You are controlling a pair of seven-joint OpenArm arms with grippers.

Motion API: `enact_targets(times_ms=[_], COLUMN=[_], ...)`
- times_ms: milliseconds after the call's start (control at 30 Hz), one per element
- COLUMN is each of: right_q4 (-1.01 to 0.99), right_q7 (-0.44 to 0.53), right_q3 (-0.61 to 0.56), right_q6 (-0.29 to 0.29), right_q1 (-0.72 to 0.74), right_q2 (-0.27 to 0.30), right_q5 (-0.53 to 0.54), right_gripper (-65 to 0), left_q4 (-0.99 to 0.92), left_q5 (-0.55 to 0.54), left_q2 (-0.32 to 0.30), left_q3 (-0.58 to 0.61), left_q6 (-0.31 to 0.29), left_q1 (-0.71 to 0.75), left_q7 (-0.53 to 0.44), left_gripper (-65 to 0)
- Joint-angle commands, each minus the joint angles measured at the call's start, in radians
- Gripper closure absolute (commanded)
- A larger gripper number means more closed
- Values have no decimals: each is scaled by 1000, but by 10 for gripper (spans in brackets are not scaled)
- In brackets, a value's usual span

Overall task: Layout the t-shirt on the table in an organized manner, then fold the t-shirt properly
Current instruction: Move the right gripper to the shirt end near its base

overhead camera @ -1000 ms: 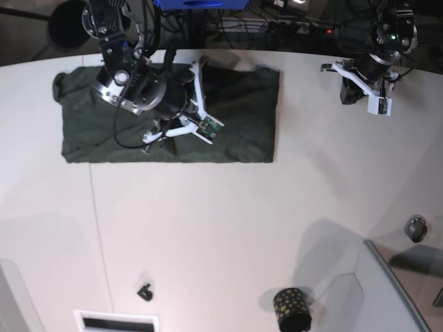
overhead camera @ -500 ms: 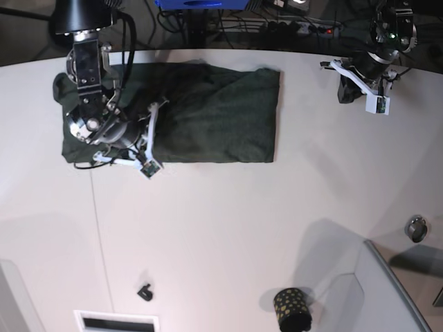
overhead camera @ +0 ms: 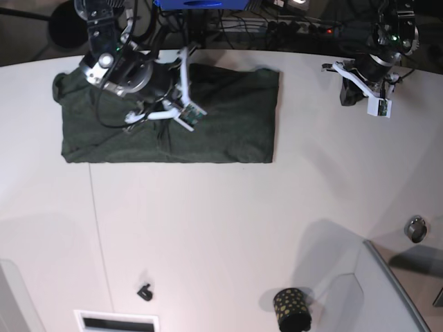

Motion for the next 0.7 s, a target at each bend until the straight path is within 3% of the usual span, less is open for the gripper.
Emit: enact_targets(times_ms=[0,300,567,667], right_q4=[17,-156,-280,-280], right_q7=[-2,3,6,4], right_q3=[-30,-243,-252,-175], right_q6=[-46,-228,-242,-242], right_q1=[11,41,51,33], right_q2=[9,-6,-28,-26], right_q5=[-21,-18,-18,-18], right_gripper=[-6,-6,-6,-6], left_q4=[14,-3,-56,-58], left_q5=[-7,-8,-8,-8], left_q2=[-35,-110,-115,-115], left_q3=[-9,-9,-100,-132], left_q6=[6,6,4,4], left_q1=[-5,-11,-3,0], left_q7=[-20,-20,-20,-19], left_gripper=[0,0,0,0])
